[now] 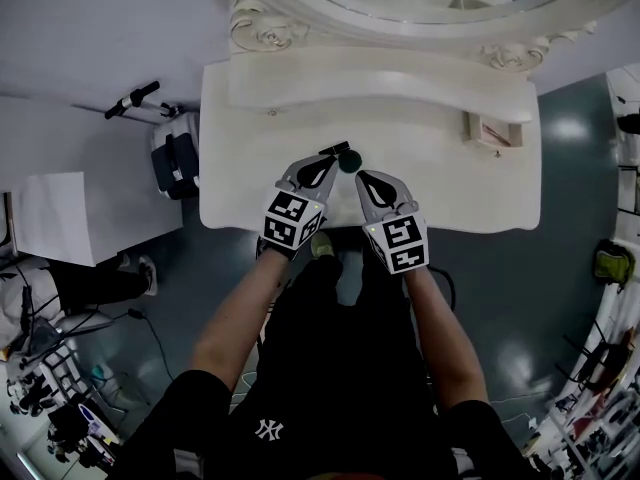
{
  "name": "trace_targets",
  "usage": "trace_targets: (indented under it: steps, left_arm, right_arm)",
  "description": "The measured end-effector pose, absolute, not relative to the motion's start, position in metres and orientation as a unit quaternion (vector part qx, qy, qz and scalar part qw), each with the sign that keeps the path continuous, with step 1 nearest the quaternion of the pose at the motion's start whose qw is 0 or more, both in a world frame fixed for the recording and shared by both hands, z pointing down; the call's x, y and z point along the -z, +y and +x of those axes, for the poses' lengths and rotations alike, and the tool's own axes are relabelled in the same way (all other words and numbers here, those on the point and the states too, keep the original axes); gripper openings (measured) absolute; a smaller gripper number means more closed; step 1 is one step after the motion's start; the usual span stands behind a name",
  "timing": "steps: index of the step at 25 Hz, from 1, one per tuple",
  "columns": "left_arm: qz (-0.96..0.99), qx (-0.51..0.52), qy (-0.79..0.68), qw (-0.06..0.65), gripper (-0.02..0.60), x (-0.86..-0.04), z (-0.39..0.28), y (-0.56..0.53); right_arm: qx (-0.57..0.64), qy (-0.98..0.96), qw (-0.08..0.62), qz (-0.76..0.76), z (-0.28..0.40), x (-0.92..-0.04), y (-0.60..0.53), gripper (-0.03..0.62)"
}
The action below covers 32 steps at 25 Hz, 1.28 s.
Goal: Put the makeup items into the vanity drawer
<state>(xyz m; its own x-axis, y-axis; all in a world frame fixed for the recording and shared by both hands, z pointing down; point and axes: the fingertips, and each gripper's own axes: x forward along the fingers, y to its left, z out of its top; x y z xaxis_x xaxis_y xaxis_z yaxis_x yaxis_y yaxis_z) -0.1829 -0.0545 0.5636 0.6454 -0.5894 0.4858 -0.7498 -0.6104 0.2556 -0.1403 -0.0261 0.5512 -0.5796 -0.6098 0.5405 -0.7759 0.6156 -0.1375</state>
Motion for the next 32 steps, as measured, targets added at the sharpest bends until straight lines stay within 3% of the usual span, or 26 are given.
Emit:
trace_targets:
  steps: [14,32]
  left_arm:
    - [0.886,-0.275,-0.339,0.158,0.098,-0.620,-0.194,-0.072]
    - [0.878,-0.352,-0.293,0.139,0.104,-0.663,-0.191,-0.079]
  right_arm:
    - [-0.196,-0.854,0.224,0.428,-0.139,-0.580,-0.040,0.026]
    - [-0.191,-0.847,0.228,0.440,-0.142,-0.588,-0.052,0.026]
